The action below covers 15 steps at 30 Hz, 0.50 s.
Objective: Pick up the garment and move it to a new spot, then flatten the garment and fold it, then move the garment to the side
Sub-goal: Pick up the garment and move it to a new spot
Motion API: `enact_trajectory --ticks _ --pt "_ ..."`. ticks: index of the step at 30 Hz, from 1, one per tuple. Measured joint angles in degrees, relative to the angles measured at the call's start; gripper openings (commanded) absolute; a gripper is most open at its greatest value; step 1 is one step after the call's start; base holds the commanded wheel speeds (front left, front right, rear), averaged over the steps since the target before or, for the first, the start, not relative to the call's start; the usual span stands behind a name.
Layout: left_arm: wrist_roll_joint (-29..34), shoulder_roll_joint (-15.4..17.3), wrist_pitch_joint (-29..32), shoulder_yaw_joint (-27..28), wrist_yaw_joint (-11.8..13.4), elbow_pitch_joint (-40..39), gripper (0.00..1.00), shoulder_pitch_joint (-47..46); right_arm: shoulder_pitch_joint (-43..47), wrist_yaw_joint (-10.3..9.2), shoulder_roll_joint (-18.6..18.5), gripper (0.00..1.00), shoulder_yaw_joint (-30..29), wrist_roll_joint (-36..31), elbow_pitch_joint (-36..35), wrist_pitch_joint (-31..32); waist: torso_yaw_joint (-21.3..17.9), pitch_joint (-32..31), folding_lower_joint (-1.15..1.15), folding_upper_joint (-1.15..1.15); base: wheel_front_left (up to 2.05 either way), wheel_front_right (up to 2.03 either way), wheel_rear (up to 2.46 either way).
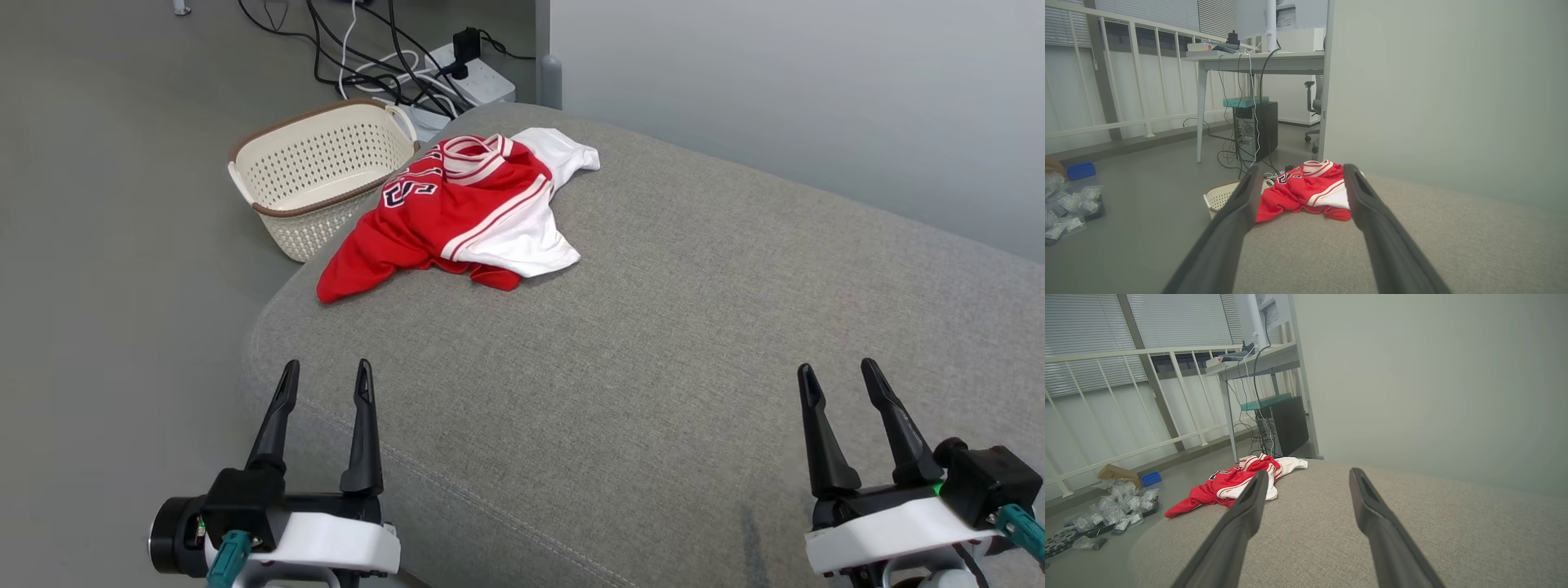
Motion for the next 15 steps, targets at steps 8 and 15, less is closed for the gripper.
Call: enact_trajectory --ticks 8,15 --pt "-1.0 -0.1 0.0 0.4 0.9 -0.7 1.0 0.5 -0.3 0.0 -0.6 1.0 0.8 0.0 0.4 0.0 0.2 0.5 0.0 0.0 0.0 0.0 0.0" --pt "-2.1 -0.1 0.0 0.5 0.9 0.2 1.0 0.4 -0.2 0.0 -1.4 1.0 0.4 0.6 0.5 0.0 -0.1 0.9 0.0 0.0 0.0 0.0 0.0"
